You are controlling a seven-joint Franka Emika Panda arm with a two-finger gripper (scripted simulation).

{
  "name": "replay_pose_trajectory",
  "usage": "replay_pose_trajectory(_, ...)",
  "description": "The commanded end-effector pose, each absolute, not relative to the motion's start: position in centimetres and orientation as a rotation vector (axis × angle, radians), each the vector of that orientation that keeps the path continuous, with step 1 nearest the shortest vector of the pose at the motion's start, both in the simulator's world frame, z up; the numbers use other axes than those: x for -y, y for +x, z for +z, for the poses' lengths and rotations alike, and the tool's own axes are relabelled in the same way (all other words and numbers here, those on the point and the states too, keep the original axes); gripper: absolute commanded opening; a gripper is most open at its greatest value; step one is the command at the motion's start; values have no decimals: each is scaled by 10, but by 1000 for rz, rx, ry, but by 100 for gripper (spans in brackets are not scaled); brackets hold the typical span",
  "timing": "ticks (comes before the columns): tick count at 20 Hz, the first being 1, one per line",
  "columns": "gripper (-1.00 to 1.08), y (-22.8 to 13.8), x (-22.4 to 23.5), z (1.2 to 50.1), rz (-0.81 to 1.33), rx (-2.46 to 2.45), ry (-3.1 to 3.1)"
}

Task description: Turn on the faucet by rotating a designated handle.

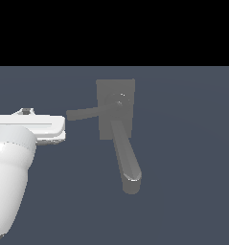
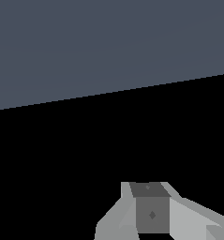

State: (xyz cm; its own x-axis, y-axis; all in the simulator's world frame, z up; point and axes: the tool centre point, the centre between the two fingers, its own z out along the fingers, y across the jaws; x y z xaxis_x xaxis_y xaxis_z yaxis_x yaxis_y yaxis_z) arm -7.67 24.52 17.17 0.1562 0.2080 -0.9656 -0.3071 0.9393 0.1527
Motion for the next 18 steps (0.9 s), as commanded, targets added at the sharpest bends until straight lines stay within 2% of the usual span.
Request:
replay_pose_trajectory(1, -100, -76, -233, 156, 335, -1407, -102)
replay_pose_trajectory(8, -100, -74, -208, 134, 280, -1462, -118)
replay_pose_trajectory(18, -100, -66, -180, 143, 269, -1443, -89)
